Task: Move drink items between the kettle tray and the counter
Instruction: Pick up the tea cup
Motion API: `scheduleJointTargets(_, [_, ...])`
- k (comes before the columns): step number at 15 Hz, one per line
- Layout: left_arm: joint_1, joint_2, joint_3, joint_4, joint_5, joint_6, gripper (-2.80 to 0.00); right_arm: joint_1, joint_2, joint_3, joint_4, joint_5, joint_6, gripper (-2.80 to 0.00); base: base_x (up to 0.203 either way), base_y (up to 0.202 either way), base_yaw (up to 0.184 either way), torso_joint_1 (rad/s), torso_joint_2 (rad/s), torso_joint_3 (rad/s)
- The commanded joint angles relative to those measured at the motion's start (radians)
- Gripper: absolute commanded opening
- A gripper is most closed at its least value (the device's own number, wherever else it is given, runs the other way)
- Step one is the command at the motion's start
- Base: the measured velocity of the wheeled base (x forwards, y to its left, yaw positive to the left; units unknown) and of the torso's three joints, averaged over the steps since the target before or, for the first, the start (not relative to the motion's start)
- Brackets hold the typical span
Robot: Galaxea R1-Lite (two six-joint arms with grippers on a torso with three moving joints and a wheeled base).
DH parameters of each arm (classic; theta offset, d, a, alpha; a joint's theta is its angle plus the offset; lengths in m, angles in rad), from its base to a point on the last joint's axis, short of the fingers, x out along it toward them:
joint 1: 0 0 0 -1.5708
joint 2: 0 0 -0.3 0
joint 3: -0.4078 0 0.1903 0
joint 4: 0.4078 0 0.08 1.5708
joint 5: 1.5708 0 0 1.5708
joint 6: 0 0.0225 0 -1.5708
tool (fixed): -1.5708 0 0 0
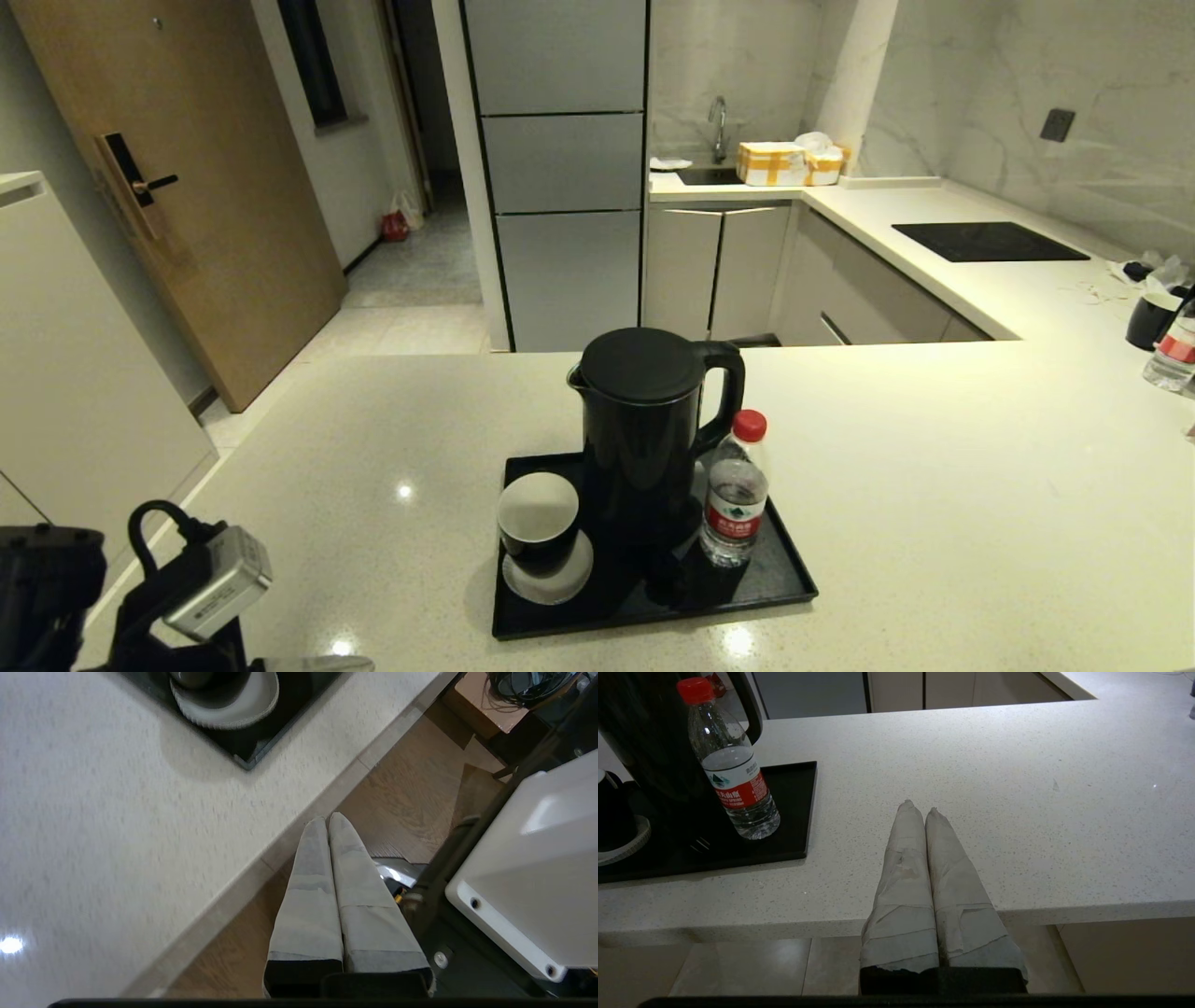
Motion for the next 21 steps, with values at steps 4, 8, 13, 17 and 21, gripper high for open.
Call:
scheduleJointTargets(4, [-0.017,0.317,0.102,-0.533,0.000,-0.089,-2.80,0.000,0.000,0.000,0.000,0.000,0.000,-2.80,0.000,0.000,0.000,0.000,0.00,0.000])
scheduleJointTargets(8, [-0.059,0.657,0.178,-0.922,0.038,-0.121,-2.80,0.000,0.000,0.000,0.000,0.000,-0.001,-2.80,0.000,0.000,0.000,0.000,0.00,0.000])
scheduleJointTargets(13, [-0.161,0.971,0.189,-1.308,0.201,-0.146,0.00,0.000,0.000,0.000,0.000,0.000,0.000,-2.80,0.000,0.000,0.000,0.000,0.00,0.000])
scheduleJointTargets(17, [-0.192,0.971,0.089,-1.319,0.216,-0.150,0.00,0.000,0.000,0.000,0.000,0.000,-0.001,-2.80,0.000,0.000,0.000,0.000,0.00,0.000])
scheduleJointTargets(21, [-0.212,0.974,0.059,-1.319,0.217,-0.142,0.00,0.000,0.000,0.000,0.000,-0.002,0.000,-2.80,0.000,0.000,0.000,0.000,0.00,0.000])
